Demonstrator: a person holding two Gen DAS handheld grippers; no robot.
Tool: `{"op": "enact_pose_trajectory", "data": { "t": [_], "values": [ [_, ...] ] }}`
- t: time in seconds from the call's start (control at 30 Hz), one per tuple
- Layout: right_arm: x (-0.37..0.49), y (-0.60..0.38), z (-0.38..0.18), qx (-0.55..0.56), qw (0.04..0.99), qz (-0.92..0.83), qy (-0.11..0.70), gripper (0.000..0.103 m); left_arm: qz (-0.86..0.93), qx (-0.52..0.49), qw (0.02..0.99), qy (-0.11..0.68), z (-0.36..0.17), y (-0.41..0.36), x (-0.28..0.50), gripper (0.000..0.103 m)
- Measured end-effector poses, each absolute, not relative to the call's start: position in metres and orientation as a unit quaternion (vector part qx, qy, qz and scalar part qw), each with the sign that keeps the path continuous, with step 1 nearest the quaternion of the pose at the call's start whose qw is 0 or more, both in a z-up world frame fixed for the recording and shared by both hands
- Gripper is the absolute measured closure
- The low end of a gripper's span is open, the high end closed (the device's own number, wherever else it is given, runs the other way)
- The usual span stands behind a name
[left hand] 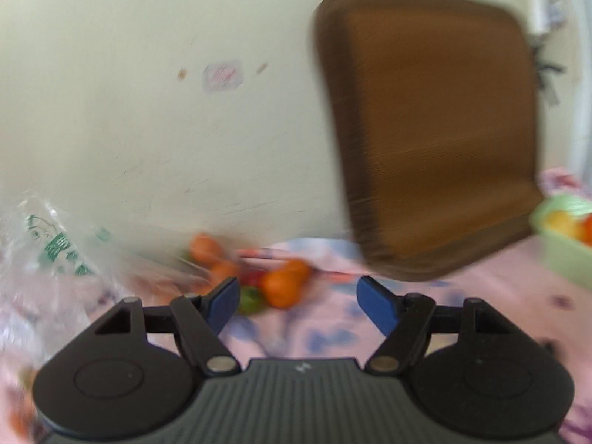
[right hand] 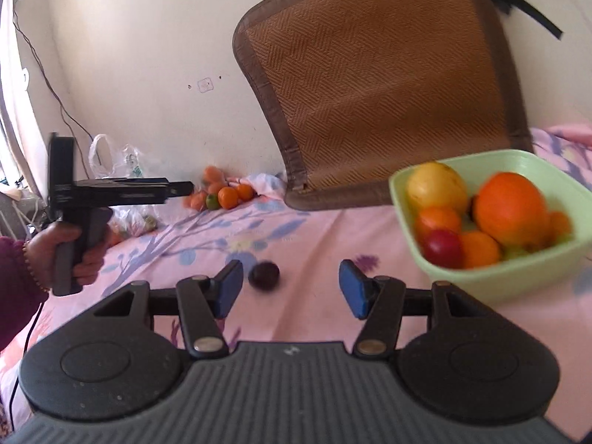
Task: Organize fruits
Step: 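Grasp the dark plum with the right tool while the left tool grasps a tangerine by the bag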
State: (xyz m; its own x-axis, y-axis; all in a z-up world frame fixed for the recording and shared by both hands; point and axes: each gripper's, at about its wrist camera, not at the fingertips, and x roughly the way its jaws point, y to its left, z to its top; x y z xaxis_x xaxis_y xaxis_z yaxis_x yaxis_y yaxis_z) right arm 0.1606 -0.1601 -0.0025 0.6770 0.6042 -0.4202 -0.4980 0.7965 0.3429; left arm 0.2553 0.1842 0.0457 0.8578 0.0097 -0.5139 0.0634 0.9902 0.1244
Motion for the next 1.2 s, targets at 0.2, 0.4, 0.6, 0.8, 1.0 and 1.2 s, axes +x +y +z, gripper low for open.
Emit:
{"op": "enact_pose_trajectory", "data": {
  "t": [0.2,0.4,0.6,0.8,1.0,1.2],
  "values": [
    [0.193,-0.118,-0.024,0.095,0.899,0.303,0.301,0.043,-0.02,0.028,0.96,0.278,0.017,0.19,0.305,0.035],
    [0.195,-0.11,-0.023,0.073,0.898,0.307,0.307,0.043,-0.018,0.018,0.961,0.275,0.008,0.18,0.317,0.045],
    [0.189,-0.109,-0.02,0.063,0.902,0.308,0.295,0.043,0.022,0.075,0.953,0.291,0.005,0.165,0.322,0.048],
    [0.19,-0.111,-0.019,0.067,0.905,0.304,0.291,0.043,0.043,0.093,0.943,0.316,0.0,0.161,0.329,0.067],
    [0.192,-0.099,-0.021,0.035,0.901,0.308,0.303,0.062,0.027,0.07,0.947,0.311,0.006,0.151,0.301,0.068],
    [0.193,-0.086,-0.024,-0.005,0.896,0.315,0.313,0.068,-0.028,0.013,0.954,0.299,0.011,0.125,0.221,0.068]
  ]
}}
